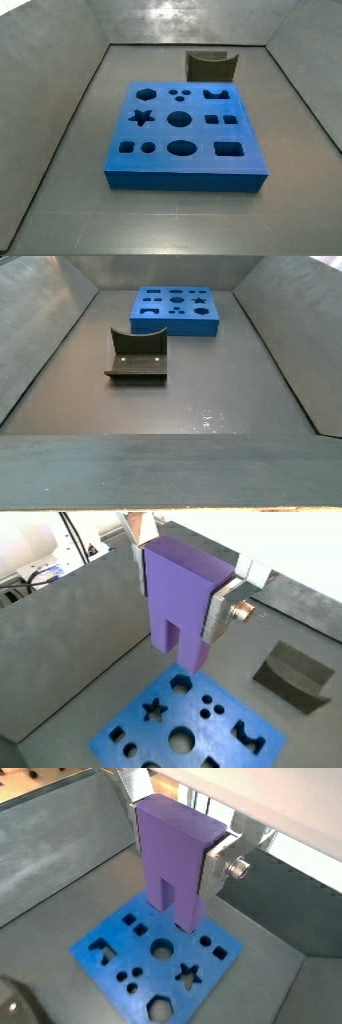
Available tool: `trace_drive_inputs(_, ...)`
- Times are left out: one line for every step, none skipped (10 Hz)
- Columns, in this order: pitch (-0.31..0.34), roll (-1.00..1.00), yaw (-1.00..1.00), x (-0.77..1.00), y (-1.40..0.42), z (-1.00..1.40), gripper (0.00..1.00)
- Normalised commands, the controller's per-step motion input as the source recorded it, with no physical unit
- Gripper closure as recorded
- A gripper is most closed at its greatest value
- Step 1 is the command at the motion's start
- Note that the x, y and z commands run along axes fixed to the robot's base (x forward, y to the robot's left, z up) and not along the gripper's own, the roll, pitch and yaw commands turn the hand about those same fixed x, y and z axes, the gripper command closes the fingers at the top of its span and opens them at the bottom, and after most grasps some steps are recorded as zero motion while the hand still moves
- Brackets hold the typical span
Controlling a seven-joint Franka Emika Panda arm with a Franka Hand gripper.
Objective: Pick up the double-square object. Move up. Rotate the double-square object. Move to above the board. Insert the double-square object.
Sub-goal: Move to above the board, then insert the double-square object.
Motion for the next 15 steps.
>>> trace_drive_inputs(0.118, 0.08, 0.01, 0.21, -0.22, 0.06, 1.00)
trace_drive_inputs(0.000, 0.00, 0.00, 0.02, 0.00, -0.05, 1.00)
trace_drive_inputs(-0.091, 0.00, 0.00, 0.22, 0.00, -0.22, 1.00)
trace_drive_inputs(-0.183, 0.00, 0.00, 0.32, 0.00, -0.32, 1.00)
trace_drive_inputs(-0.211, 0.00, 0.00, 0.36, 0.00, -0.33, 1.00)
trace_drive_inputs(-0.226, 0.00, 0.00, 0.40, 0.00, -0.33, 1.00)
trace_drive_inputs(-0.237, 0.00, 0.00, 0.38, 0.00, -0.33, 1.00)
trace_drive_inputs(-0.234, 0.01, 0.00, 0.37, 0.00, -0.35, 1.00)
trace_drive_inputs(-0.217, 0.03, 0.00, 0.38, 0.00, -0.38, 1.00)
trace_drive_inputs(-0.214, 0.05, 0.00, 0.38, 0.00, -0.41, 1.00)
trace_drive_inputs(-0.214, 0.07, 0.00, 0.38, 0.00, -0.43, 1.00)
trace_drive_inputs(-0.200, 0.09, 0.03, 0.41, 0.00, -0.43, 1.00)
trace_drive_inputs(-0.194, 0.11, 0.05, 0.42, 0.00, -0.45, 1.00)
trace_drive_inputs(-0.197, 0.12, 0.07, 0.43, 0.00, -0.45, 1.00)
trace_drive_inputs(-0.183, 0.11, 0.07, 0.42, 0.00, -0.48, 1.00)
